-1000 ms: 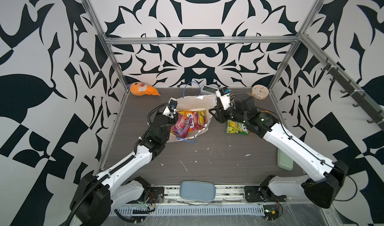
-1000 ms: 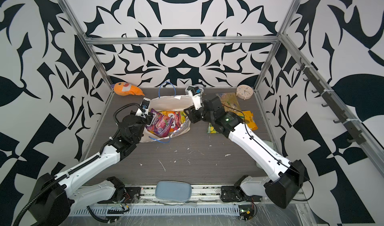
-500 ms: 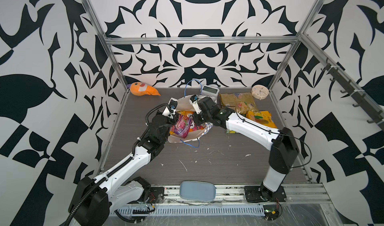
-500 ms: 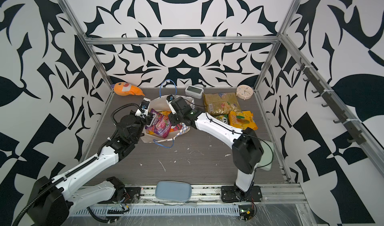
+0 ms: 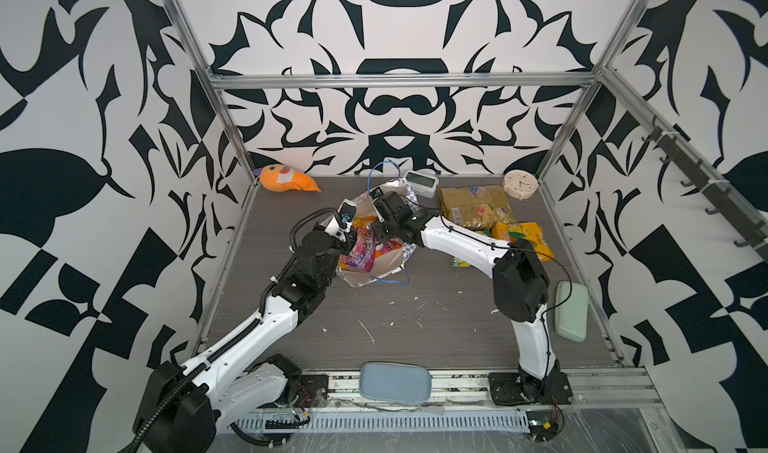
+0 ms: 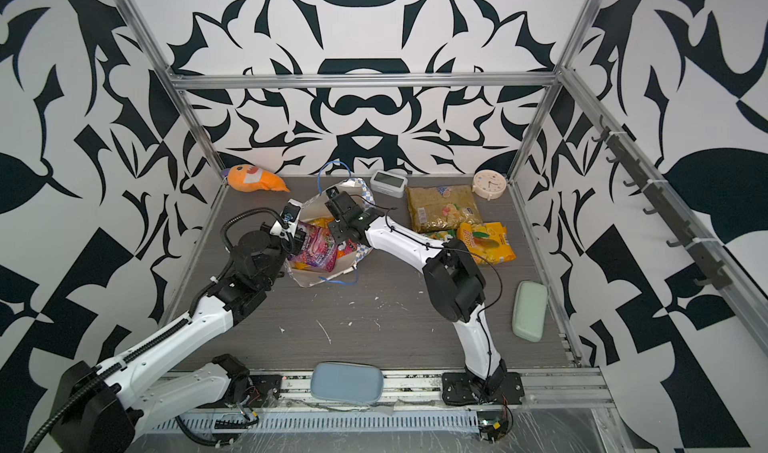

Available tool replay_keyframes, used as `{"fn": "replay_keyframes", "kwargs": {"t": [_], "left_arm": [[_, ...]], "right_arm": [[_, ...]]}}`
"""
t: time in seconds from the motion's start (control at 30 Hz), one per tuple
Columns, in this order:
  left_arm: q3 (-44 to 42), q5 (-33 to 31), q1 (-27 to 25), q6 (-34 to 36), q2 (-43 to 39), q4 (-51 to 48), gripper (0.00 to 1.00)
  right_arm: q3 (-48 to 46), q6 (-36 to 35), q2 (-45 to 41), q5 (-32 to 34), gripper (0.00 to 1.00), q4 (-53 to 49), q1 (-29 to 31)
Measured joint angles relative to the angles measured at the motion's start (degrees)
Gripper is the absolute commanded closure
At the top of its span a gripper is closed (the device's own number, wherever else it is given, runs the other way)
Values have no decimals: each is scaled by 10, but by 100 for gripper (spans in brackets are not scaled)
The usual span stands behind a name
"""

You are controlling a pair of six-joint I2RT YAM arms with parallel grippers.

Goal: Take the snacks out of the paper bag
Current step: 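Lower the right gripper into the bag toward the purple FOX'S Berries pack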

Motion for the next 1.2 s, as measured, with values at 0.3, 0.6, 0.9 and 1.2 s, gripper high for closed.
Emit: {"fn": "replay_keyframes", "kwargs": {"t": [0.3, 0.6, 0.9, 1.2], "left_arm": [[11, 1, 1, 30, 35, 22, 100], [42, 17, 1, 59, 48, 17, 100], [-4, 102, 1, 63, 26, 45, 100], [-30, 164, -11, 69, 7, 60, 100]], "right_arm": [[122, 0, 112, -20, 84, 9, -27], [181, 7, 132, -65, 79, -8, -31], [-24, 42, -12, -106, 62, 43, -34], [-220, 63, -78, -117, 50, 178, -33]]}}
